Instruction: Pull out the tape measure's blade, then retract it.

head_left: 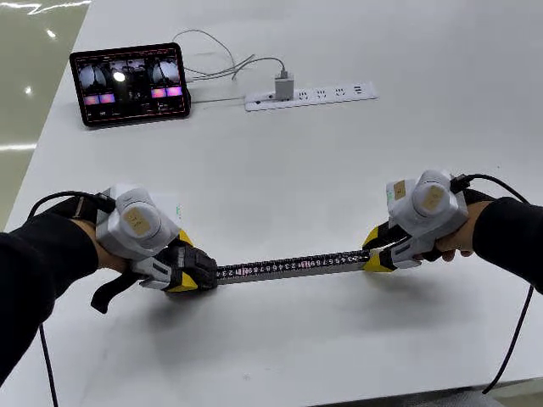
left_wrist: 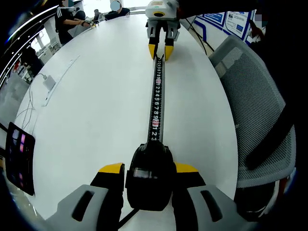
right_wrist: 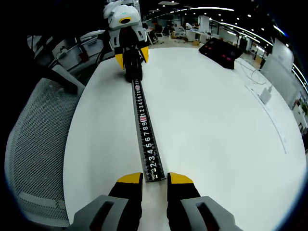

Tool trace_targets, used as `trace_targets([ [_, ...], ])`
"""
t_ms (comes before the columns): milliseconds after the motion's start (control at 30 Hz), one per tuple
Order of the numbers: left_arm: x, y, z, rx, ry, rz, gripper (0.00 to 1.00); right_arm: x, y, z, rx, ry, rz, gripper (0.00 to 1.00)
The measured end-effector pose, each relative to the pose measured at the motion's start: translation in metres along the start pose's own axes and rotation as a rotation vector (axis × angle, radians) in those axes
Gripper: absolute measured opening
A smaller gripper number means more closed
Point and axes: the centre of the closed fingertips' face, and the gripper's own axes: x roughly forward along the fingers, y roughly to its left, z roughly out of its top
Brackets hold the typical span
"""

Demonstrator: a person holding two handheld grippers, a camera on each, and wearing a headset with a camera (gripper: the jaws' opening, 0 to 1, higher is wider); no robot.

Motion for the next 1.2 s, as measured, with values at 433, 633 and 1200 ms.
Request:
trace_targets([
  [433,-0.014,0.011,0.0,-0.128,-0.054,0.035,0.46,-0.008,0.002,0.003,0.058,-0.007,-0.035,0.24],
  [633,-0.023,0.013,0.005,-0.205,-0.116,0.074,0.5,-0.018,-0.003,-0.004,0.147,-0.049,-0.081,0.27],
  [1200,-0.027,0.003,-0.011,-0.358,-0.162,0.125,0.65,-0.051,0.013,-0.023,0.261,-0.146,-0.19,0.36],
])
